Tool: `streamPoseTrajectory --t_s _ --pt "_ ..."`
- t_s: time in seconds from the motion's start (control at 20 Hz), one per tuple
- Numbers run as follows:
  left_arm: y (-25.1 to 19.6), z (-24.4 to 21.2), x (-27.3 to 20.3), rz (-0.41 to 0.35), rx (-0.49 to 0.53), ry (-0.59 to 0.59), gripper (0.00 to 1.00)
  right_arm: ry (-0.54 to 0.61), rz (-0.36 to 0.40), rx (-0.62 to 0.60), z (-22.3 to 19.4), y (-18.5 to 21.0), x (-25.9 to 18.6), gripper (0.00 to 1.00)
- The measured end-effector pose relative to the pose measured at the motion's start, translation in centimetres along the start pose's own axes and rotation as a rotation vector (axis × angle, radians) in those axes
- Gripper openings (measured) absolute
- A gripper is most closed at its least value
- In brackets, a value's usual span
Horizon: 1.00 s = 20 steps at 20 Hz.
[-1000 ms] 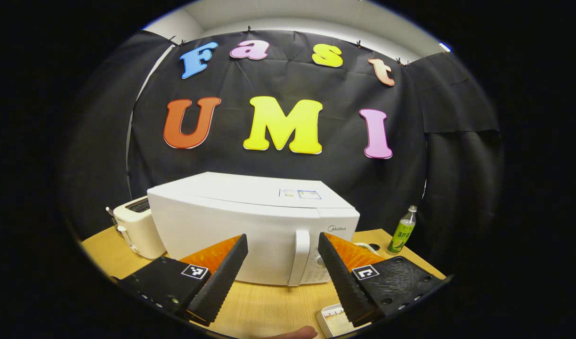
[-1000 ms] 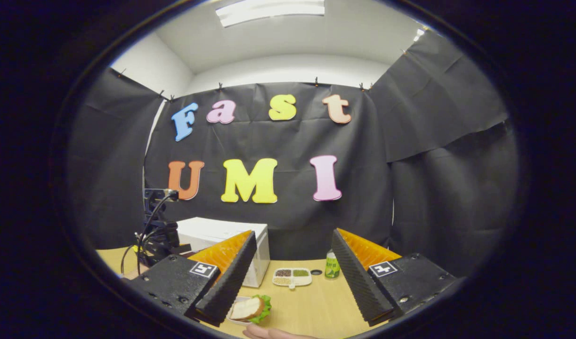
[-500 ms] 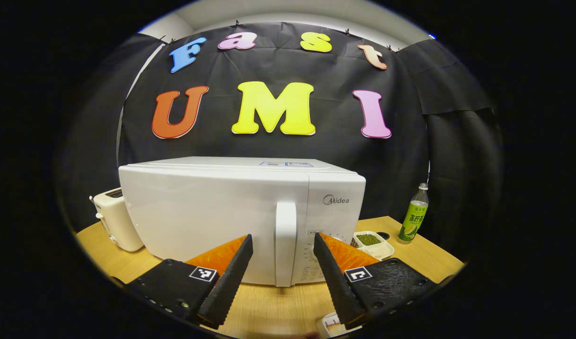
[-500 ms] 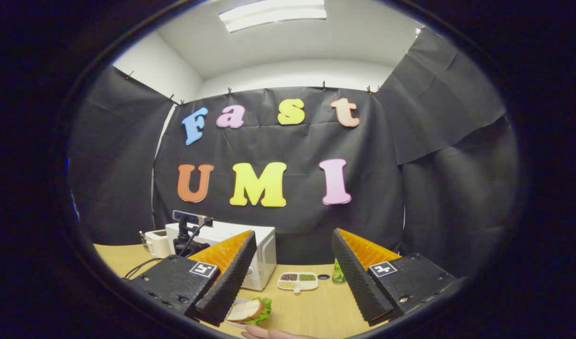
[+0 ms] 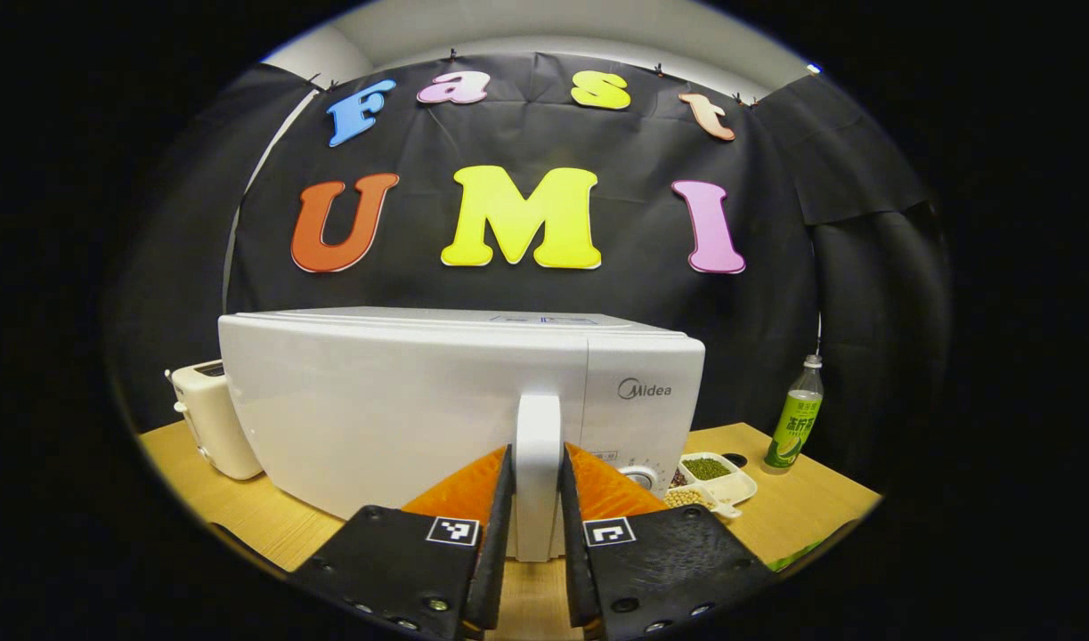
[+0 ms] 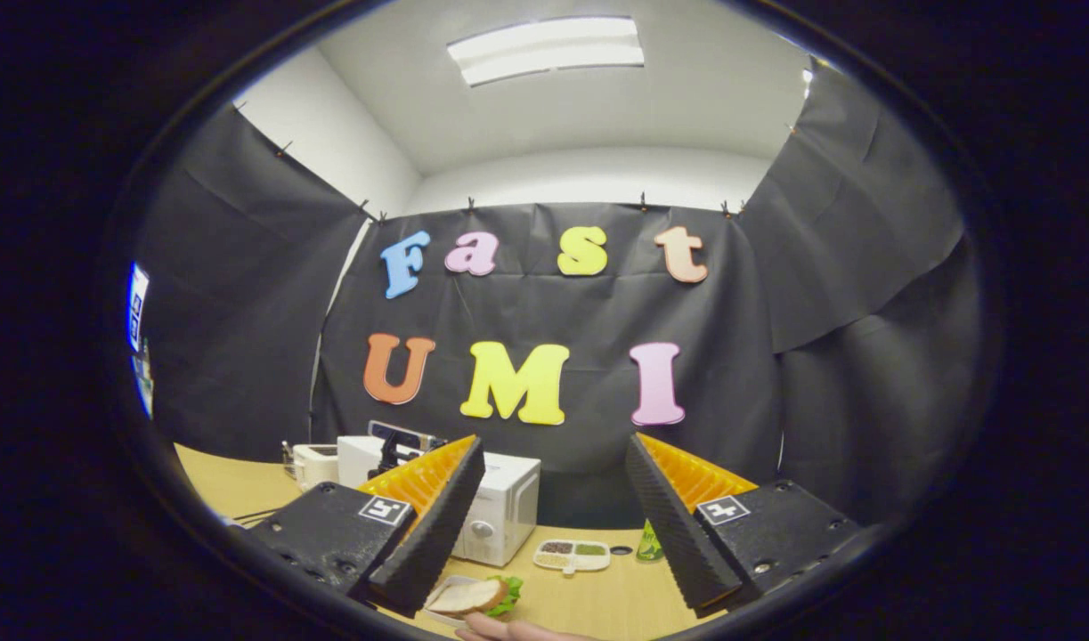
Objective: Open the microwave oven with the left hand, put the food in, and close the microwave oven.
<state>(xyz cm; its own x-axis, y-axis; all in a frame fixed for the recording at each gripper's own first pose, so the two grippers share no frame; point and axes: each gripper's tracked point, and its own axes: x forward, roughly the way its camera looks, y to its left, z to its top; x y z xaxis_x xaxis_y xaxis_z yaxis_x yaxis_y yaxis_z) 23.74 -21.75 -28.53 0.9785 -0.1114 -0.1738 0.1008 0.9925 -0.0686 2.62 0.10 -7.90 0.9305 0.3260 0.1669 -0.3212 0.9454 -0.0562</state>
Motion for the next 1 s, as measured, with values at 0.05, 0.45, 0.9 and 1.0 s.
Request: streamPoseTrajectory --t_s 0.05,0.45,0.9,1.0 --pt "0.0 -0.1 0.0 0.001 0.008 0.001 0.28 0.012 -0.006 0.005 -0.1 -0.1 0.0 1.0" --pt "0.2 -0.4 -1.6 -0.026 0.002 0.075 0.19 0.059 -0.074 0.0 -1.0 -1.3 0.2 0.94" --pt "1.3 -0.9 -6.8 -0.138 0.005 0.103 0.18 0.107 -0.105 0.028 -1.8 -1.5 -0.3 1.0" --pt "2.0 -1.0 -8.4 -0.162 -0.012 0.111 0.18 0.132 -0.126 0.043 -2.4 -1.8 -0.5 0.94"
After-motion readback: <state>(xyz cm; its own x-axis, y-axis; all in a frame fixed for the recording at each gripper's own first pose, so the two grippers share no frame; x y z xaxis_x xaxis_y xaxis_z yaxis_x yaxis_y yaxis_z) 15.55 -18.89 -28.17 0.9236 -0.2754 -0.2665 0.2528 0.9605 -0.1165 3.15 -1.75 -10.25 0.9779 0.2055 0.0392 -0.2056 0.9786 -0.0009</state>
